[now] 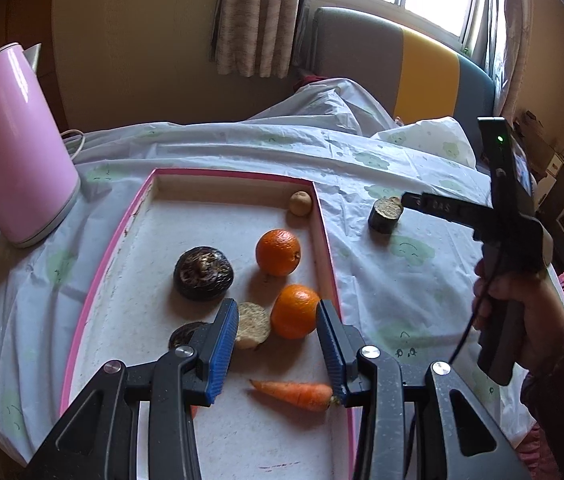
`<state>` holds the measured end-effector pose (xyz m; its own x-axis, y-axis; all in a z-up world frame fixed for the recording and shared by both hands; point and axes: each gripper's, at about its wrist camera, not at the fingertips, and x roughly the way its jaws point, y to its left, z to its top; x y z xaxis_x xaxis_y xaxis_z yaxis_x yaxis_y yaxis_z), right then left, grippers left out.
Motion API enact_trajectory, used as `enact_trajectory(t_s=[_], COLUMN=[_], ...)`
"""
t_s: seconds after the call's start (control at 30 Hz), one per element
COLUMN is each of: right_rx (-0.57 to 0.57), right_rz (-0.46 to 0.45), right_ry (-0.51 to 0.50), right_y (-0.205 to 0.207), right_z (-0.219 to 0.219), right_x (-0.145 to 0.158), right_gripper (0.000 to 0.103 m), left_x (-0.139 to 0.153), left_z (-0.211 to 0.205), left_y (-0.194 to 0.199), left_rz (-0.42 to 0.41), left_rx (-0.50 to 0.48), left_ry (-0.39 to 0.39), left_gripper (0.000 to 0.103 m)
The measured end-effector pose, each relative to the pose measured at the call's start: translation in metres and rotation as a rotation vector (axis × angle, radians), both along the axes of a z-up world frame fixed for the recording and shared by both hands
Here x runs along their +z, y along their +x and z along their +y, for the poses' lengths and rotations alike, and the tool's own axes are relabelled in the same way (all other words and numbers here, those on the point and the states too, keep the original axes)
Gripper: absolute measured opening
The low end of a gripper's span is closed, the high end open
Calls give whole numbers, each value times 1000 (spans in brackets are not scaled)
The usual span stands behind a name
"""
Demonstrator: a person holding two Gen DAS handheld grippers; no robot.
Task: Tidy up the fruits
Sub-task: 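Grasp the second small tan round fruit with the right tool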
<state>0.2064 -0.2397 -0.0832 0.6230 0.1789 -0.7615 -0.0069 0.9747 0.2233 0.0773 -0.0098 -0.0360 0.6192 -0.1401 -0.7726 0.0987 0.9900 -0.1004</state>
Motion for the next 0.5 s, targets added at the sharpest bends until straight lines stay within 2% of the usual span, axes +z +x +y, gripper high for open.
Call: enact_trajectory(t_s=[0.07,0.27,0.37,0.5], right_rx=[-5,10,27,-21], right_rz=[16,99,88,50], right_ry=[49,109,100,85], right_y=[13,40,31,14], right_z=[-2,2,3,-12], right_x=[-4,-21,-20,-17], right_gripper=[27,26,25,25], left_x=[0,1,3,3], left_z=[-4,-19,-26,-35], left_y=[3,15,22,35], left_rz=[-1,3,1,11], left_rx=[-5,-30,-44,-63], left_ry=[-1,-5,-9,-22], left_gripper=[41,41,41,41])
